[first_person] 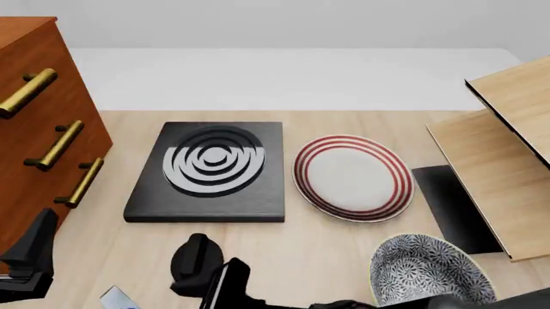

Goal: Pick up the cream cheese and put it in the bowl.

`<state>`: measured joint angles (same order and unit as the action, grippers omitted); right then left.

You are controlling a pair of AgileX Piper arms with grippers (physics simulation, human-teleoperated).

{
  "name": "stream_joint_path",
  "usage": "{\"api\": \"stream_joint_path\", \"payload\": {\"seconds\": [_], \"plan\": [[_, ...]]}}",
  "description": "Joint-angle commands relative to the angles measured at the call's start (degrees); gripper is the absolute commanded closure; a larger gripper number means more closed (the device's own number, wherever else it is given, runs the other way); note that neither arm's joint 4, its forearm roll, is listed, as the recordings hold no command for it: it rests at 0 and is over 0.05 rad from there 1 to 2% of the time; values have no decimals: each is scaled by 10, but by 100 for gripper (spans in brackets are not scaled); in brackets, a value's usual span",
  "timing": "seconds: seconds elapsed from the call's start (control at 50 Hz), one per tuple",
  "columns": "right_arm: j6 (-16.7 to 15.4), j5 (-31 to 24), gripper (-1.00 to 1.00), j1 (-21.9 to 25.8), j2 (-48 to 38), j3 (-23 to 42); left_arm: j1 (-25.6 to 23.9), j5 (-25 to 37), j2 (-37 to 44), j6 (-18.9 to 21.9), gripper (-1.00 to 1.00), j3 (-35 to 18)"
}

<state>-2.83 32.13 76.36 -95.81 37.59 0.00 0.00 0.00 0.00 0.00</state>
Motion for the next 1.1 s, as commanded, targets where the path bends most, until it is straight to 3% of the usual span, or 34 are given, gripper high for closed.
{"api": "stream_joint_path", "payload": {"seconds": [0.02, 0.44, 1.1], "plan": [[22, 14, -100, 9, -43, 15, 0, 0, 0, 0, -100, 0], [66, 53, -100, 8, -129, 41, 0, 0, 0, 0, -100, 0], [94, 85, -100, 3, -217, 64, 0, 0, 0, 0, -100, 0]]}}
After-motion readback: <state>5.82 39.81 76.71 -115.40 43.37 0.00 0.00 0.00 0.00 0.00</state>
